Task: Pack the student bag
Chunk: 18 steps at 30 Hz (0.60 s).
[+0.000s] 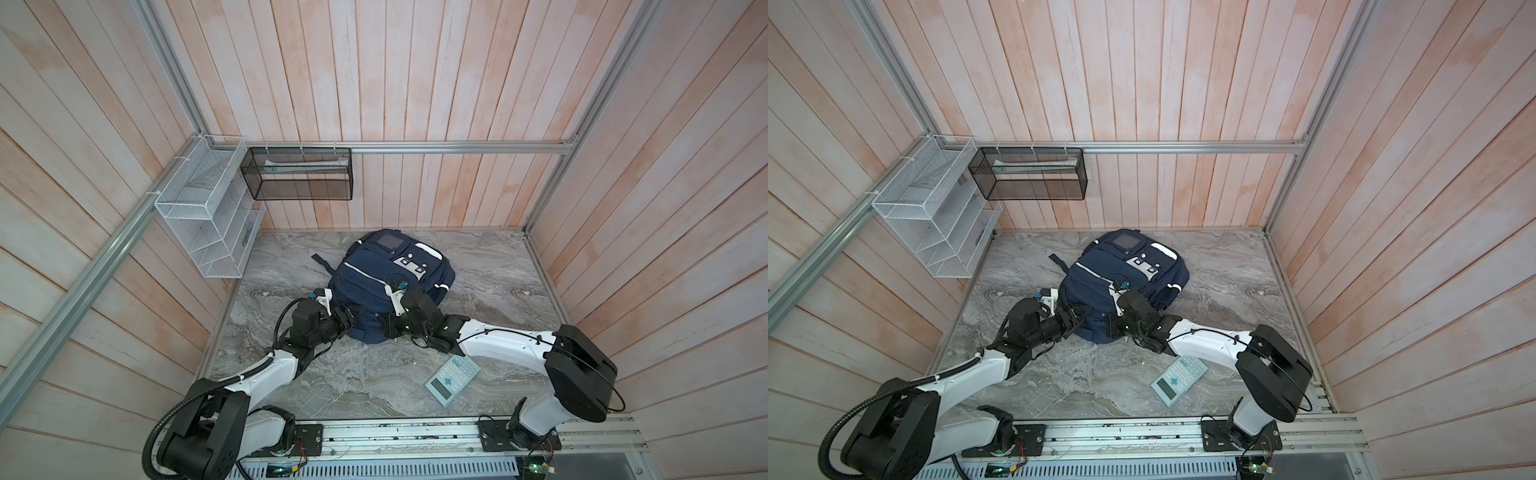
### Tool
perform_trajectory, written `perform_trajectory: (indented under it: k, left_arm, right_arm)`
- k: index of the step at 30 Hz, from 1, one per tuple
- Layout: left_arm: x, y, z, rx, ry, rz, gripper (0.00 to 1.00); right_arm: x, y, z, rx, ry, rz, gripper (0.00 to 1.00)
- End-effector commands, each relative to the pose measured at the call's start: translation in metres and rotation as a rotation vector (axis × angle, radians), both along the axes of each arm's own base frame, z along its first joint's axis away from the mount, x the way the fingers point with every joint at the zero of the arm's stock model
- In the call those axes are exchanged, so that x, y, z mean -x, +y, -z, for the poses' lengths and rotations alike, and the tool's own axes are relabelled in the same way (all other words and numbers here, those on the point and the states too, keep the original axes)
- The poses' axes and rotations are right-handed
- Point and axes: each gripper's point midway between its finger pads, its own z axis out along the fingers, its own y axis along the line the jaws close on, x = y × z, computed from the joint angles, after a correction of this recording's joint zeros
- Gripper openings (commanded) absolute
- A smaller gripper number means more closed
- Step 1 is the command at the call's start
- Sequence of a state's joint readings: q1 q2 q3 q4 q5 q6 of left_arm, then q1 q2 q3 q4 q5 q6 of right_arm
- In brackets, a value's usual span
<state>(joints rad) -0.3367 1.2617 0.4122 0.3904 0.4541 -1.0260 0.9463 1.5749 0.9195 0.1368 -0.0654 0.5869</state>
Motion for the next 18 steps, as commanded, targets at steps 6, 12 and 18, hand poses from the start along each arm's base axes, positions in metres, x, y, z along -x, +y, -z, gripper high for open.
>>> perform_trajectory:
  k: [6,12,18]
  left_arm:
    - [-0.025,-0.036,-0.03,0.007,-0.117,0.037,0.65]
    - [-0.019,-0.028,-0.038,-0.028,-0.118,0.017,0.65]
    - [-0.023,-0.037,-0.027,-0.041,-0.092,0.086,0.04]
  right_arm:
    - [0.018,0.034,-0.022,-0.069,-0.047,-0.156,0.0]
    - [0.017,0.034,-0.022,-0.068,-0.057,-0.152,0.0]
    - [0.019,0.034,-0.025,-0.028,-0.087,-0.189,0.0]
